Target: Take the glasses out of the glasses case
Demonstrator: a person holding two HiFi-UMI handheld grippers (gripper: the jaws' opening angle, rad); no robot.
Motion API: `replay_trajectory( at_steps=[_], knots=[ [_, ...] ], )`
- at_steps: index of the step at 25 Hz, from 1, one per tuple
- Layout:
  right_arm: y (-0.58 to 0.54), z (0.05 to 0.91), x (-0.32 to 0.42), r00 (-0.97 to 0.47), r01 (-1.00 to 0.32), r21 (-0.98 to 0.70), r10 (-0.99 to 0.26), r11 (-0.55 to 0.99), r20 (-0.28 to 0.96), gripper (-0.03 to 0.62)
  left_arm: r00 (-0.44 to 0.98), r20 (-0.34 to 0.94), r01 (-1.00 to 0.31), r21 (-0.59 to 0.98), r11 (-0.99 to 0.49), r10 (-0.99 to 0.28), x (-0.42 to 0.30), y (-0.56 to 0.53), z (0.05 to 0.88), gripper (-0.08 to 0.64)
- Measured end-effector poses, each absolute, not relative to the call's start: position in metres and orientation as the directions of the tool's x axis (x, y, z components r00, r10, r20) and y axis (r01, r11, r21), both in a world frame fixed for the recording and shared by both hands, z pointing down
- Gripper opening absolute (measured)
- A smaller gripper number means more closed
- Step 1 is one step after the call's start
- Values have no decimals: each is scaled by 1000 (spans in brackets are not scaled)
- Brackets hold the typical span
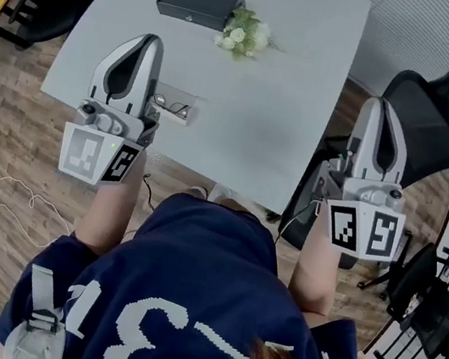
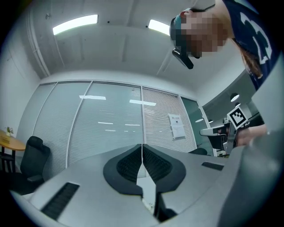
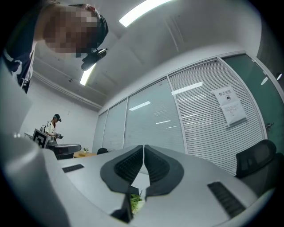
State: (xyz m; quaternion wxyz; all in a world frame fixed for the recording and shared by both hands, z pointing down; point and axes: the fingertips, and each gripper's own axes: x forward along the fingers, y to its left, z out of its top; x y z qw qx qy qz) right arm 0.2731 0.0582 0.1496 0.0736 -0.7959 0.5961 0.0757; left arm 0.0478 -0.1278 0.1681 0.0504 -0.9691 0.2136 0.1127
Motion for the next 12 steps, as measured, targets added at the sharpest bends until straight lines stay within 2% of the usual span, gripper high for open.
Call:
replay_trajectory(
  at_steps=[12],
  knots=[
    [25, 152, 302, 264, -964, -47, -940, -260, -216, 30, 888, -227, -414, -20, -910, -399, 88, -152, 176, 20]
  ],
)
